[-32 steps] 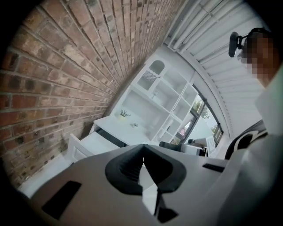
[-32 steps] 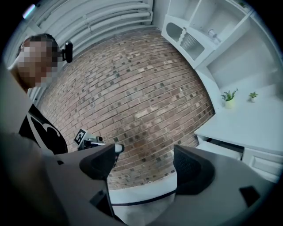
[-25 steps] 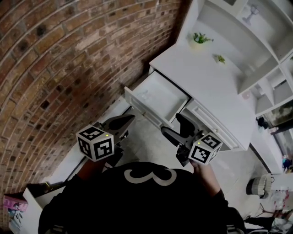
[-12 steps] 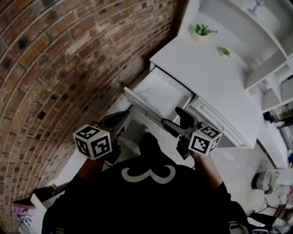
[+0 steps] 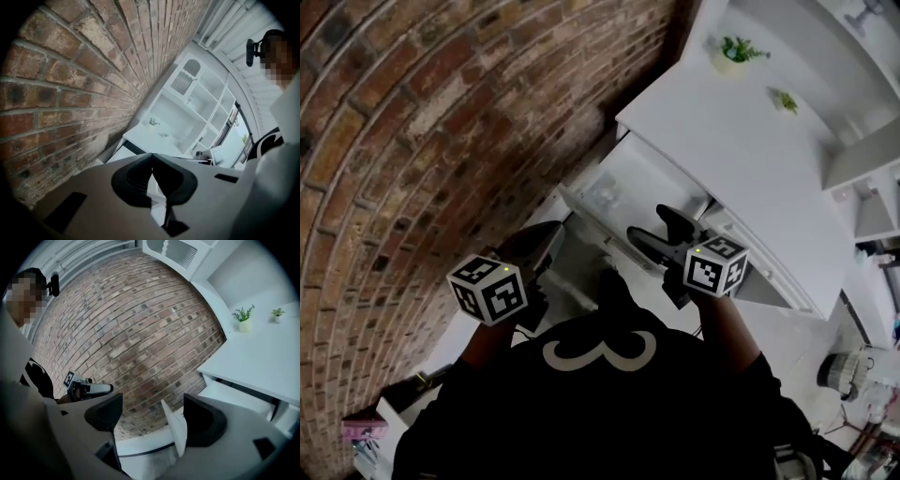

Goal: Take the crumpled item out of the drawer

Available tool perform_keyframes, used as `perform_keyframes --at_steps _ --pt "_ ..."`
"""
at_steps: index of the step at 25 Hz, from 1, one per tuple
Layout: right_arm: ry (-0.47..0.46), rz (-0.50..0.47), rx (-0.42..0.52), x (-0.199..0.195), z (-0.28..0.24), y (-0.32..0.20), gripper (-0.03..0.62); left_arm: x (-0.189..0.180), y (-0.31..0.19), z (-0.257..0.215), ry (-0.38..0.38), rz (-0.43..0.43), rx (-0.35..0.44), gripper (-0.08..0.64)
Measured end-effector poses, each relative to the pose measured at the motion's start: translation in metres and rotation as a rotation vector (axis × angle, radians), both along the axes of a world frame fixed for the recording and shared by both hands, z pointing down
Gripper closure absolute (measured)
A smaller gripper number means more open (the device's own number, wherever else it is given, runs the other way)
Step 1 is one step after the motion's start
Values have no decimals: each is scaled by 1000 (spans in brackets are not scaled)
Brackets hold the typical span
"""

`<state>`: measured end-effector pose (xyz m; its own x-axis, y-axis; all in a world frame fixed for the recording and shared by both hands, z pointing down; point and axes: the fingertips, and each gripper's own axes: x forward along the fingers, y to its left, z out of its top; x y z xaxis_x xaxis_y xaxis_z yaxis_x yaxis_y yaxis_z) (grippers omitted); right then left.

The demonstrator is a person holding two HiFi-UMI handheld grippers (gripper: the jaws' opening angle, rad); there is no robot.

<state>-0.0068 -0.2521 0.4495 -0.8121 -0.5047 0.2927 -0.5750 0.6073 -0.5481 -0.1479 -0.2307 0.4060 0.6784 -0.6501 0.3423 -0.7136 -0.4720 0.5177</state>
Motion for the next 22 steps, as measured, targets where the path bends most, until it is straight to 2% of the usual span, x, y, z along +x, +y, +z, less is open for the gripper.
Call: perform_keyframes --at_steps 10,15,22 --pt "121 -37 -126 -1 91 -71 196 0 -53 30 1 -29 -65 557" --pt "209 -69 -188 -4 143 -92 198 -5 -70 42 15 -60 -90 557" --pt "346 -131 -261 -14 213 -110 208 -17 -85 67 -16 -67 -134 557"
